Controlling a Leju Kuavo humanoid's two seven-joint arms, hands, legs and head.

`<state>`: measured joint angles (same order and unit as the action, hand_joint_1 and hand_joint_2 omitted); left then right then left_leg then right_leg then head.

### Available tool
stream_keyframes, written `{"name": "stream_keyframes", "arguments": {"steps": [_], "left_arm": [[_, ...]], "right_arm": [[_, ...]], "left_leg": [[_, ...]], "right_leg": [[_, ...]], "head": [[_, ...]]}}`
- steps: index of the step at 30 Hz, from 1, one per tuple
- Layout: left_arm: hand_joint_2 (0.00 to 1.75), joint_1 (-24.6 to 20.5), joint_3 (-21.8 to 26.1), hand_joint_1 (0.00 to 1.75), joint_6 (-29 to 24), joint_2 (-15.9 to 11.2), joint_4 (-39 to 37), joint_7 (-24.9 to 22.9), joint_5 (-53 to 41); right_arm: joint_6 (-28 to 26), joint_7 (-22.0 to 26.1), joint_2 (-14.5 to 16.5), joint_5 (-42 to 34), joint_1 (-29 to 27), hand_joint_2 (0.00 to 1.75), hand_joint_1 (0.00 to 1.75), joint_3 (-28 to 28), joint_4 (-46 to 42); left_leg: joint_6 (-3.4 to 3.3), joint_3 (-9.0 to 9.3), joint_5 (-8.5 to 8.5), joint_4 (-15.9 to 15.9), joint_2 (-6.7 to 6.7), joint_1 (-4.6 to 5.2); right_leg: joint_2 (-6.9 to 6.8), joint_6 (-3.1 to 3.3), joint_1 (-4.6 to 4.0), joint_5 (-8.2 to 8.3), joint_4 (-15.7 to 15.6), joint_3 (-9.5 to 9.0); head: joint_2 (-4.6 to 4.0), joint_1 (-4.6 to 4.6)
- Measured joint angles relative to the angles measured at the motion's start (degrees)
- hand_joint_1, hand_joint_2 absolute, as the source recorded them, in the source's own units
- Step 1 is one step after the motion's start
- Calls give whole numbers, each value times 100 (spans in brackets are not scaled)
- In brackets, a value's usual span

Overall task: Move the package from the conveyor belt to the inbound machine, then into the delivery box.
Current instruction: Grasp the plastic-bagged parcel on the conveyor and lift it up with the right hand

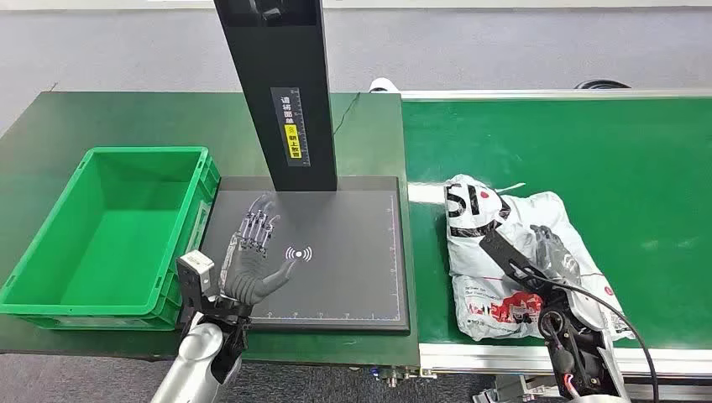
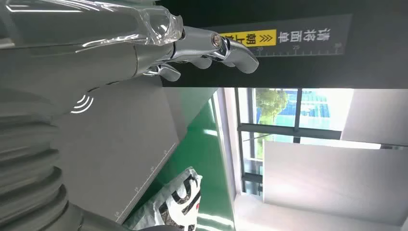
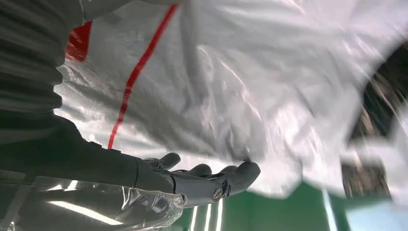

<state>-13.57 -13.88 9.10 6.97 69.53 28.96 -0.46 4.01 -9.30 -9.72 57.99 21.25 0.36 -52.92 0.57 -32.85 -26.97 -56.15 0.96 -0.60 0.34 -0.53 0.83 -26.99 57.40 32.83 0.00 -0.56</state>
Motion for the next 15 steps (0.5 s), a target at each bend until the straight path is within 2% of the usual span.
{"name": "stream_keyframes", "arguments": {"steps": [10,14,15], "left_arm": [[175,-96,-66,0,-56,2,-149,-92,82],[175,-94,-120,0,-71,2,-191,-108,92],[175,-91,-128,0,-79,2,-199,-108,93]], "right_arm": [[254,-215,-44,293,116,175,0,140,444],[326,-217,-40,327,202,175,171,184,602],[344,-198,-39,327,218,175,175,195,636]], "left_leg": [[0,1,0,0,-1,0],[0,1,0,0,0,0],[0,1,0,0,-1,0]], "right_leg": [[0,0,0,0,0,-1],[-1,0,0,0,0,-3],[-1,0,0,0,0,-4]], "head": [[0,-1],[0,-1],[0,0]]}}
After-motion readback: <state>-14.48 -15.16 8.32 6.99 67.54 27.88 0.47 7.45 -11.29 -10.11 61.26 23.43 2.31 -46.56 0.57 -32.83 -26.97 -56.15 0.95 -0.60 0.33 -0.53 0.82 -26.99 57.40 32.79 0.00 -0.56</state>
